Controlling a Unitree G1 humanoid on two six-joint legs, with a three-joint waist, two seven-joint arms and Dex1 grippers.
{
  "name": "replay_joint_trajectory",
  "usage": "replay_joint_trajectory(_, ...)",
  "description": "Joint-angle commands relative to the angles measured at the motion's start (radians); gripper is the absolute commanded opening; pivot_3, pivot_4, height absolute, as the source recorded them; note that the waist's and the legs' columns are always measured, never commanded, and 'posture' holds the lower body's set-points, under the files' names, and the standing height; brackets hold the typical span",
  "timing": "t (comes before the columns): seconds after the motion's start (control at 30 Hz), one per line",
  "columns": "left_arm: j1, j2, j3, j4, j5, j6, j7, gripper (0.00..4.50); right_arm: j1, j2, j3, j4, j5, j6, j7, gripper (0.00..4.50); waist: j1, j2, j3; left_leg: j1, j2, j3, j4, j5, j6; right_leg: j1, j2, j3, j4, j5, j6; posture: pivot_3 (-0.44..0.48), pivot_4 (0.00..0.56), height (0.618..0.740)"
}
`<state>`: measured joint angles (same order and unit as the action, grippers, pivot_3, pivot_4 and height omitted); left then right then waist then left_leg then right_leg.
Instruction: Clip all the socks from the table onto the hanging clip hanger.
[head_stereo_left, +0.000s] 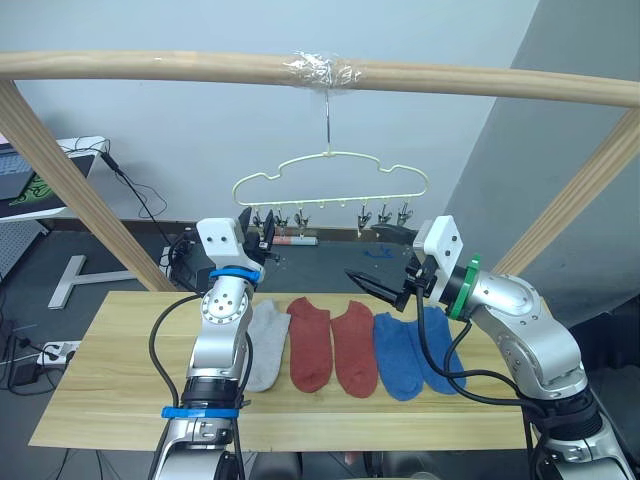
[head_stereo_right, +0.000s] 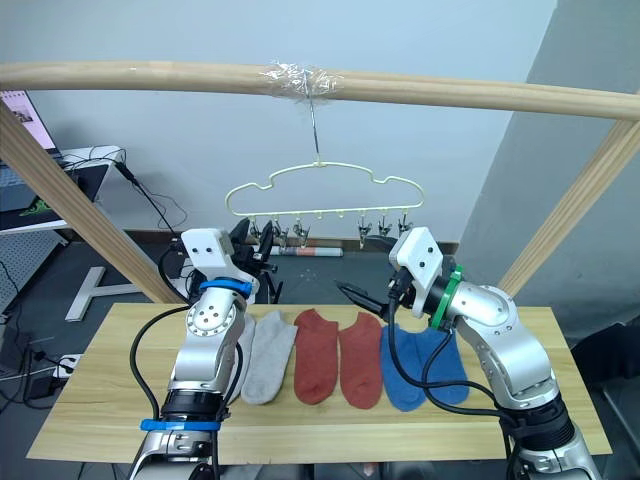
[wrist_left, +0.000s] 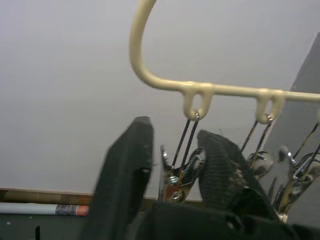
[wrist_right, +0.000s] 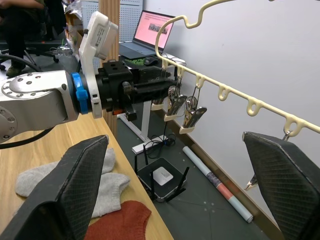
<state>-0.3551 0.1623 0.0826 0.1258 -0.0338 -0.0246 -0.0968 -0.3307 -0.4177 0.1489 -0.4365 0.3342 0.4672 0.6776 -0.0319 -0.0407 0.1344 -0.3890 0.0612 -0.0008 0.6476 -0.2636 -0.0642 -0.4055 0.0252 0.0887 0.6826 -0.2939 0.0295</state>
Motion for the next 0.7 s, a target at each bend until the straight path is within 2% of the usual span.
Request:
replay_joint_trajectory(0.03, -0.013, 0.001, -0.002, -0.045, 0.0, -0.001, 0.001, 0.54, -0.018, 0.0, -0.018, -0.018, 0.013, -0.019, 0.002, 4.5, 0.0, 0.0, 0.0, 0.0, 0.0, 0.0, 0.0, 0.0, 0.0, 0.0, 0.0, 0.0, 0.0, 0.0, 0.0, -0.026, 0.123, 0.7)
replay_joint_trajectory(0.13, -0.011, 0.002, -0.002, -0.053, -0.001, 0.007, -0.002, 0.02, -0.009, -0.003, -0.017, -0.022, 0.01, -0.018, 0.0, 4.5, 0.0, 0.0, 0.0, 0.0, 0.0, 0.0, 0.001, 0.0, 0.0, 0.0, 0.0, 0.0, 0.0, 0.0, 0.0, -0.027, 0.122, 0.7)
replay_joint_trajectory(0.37, 0.0, 0.016, 0.009, -0.088, -0.009, 0.027, -0.012, 0.0, 0.092, -0.039, -0.021, 0.032, -0.098, -0.026, -0.08, 4.5, 0.001, 0.0, 0.0, 0.0, 0.0, 0.0, 0.001, 0.0, 0.0, 0.0, 0.0, 0.0, 0.0, 0.001, 0.0, -0.015, 0.129, 0.7)
replay_joint_trajectory(0.5, 0.014, 0.035, 0.006, -0.121, -0.018, 0.045, -0.04, 0.0, 0.217, -0.039, -0.04, 0.203, -0.254, -0.118, -0.235, 4.5, 0.003, 0.0, 0.0, 0.0, 0.0, 0.0, 0.001, 0.0, 0.0, 0.0, -0.001, 0.001, 0.0, 0.001, 0.0, -0.011, 0.137, 0.7)
replay_joint_trajectory(0.7, 0.029, 0.052, 0.01, -0.157, -0.025, 0.078, -0.058, 0.0, 0.254, 0.012, -0.08, 0.392, -0.275, -0.168, -0.309, 4.5, 0.0, 0.004, 0.008, 0.001, -0.001, 0.002, 0.002, 0.0, 0.0, 0.0, -0.001, 0.002, 0.001, 0.002, 0.001, 0.003, 0.167, 0.7)
